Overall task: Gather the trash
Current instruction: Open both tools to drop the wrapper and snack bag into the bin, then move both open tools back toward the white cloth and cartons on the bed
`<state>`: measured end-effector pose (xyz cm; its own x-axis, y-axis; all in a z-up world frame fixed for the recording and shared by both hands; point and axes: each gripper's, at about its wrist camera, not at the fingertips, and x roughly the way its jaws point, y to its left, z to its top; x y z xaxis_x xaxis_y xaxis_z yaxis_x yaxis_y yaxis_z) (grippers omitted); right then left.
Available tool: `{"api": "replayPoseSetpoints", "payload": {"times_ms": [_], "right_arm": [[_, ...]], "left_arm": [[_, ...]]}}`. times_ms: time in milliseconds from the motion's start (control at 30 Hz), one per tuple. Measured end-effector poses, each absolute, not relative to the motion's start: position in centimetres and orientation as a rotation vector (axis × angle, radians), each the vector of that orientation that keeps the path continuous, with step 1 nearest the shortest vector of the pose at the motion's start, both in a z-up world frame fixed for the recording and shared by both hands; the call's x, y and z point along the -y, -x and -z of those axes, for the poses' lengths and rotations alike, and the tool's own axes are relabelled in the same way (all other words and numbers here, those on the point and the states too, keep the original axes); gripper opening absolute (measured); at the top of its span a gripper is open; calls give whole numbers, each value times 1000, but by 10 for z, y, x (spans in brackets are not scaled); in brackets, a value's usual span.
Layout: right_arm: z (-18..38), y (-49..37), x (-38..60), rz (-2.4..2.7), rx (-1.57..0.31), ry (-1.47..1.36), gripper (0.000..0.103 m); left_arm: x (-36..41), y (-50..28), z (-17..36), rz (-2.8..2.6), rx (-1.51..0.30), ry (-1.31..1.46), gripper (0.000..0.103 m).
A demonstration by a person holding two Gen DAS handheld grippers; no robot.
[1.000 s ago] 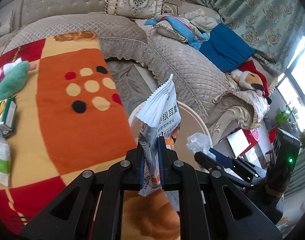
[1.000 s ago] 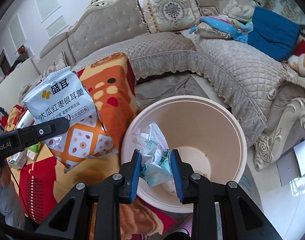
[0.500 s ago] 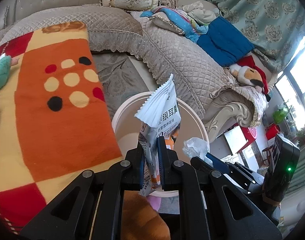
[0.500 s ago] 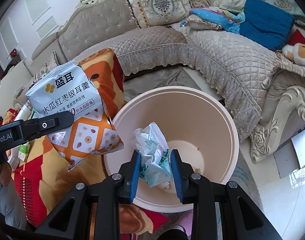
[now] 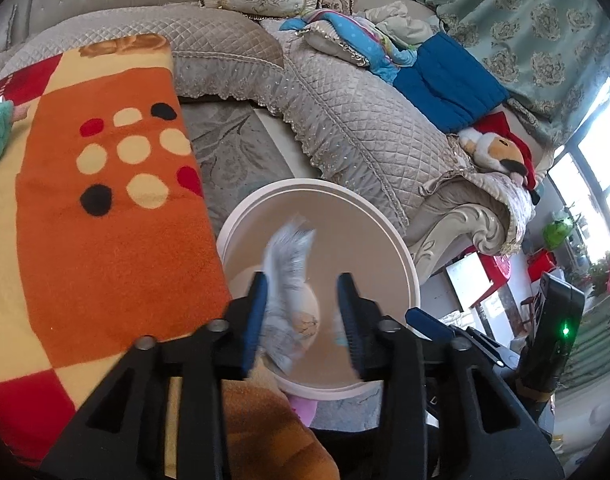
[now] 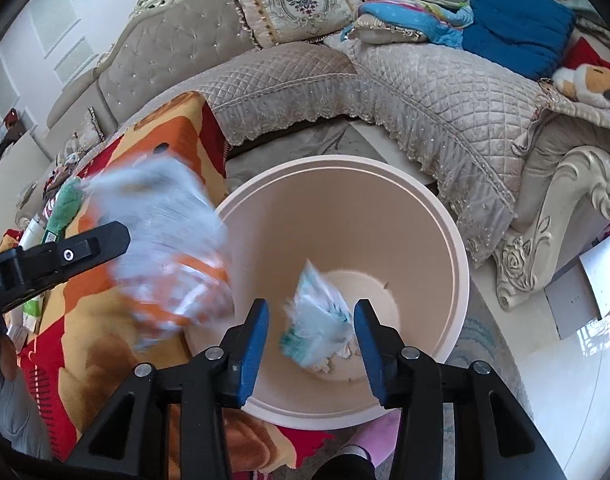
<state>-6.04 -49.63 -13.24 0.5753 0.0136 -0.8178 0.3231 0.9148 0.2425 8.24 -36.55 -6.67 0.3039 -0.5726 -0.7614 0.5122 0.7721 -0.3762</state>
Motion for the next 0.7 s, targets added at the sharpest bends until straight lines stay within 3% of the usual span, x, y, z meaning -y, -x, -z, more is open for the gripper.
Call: {"api": "replayPoseSetpoints", "payload": {"times_ms": [700], "right_arm": [[119,53,466,139,-932,-350,46]], "left_arm": [[323,-73,60,602,-965,0,38]]}}
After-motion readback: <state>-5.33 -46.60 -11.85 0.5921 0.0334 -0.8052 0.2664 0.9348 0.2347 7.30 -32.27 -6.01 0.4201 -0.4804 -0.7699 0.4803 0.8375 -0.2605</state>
